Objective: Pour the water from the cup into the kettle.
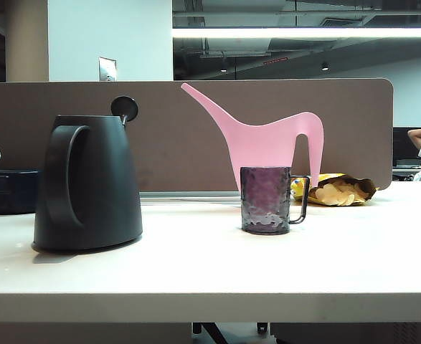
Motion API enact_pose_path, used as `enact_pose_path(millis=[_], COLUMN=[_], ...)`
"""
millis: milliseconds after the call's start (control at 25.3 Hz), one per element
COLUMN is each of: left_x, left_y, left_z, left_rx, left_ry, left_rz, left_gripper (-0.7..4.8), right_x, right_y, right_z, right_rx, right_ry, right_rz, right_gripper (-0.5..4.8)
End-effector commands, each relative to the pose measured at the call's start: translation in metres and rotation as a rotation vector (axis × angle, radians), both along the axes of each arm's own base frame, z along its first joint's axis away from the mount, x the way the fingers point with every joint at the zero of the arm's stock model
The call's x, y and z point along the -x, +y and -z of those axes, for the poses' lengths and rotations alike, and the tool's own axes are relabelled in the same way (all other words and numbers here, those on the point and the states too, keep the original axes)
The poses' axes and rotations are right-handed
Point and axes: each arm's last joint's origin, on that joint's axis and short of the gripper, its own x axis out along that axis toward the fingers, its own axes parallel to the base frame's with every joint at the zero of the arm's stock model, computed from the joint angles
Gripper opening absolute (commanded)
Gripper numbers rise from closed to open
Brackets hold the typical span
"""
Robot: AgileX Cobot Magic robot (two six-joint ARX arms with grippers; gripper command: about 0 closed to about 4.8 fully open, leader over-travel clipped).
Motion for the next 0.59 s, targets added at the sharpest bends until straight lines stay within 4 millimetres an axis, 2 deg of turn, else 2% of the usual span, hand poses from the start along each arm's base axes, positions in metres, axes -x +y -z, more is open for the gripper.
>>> enact_pose_path(millis=[39,276,592], left_x=[-0.001,-0.002,-0.002], left_y=[0.002,0.006,0.007], left_z=[-0.003,-0.004,-0.008], left_rx=[-0.002,-0.005,0.006], left_ry=[-0.035,-0.038,-0.079], left_rz=[-0.073,-0.221,-0.264], left_gripper=[-0.06,-0.05,-0.05], right_x=[0.015,0.038,0.051], right_y=[0.002,0.003,0.003], right_z=[0.017,0.058,0.085], right_rx=[-0.013,-0.031,-0.021], right_ry=[-0.043,-0.132,-0.224], right_rz=[-0.029,-0.016,0.005], right_gripper=[-0.09,-0.09,-0.09])
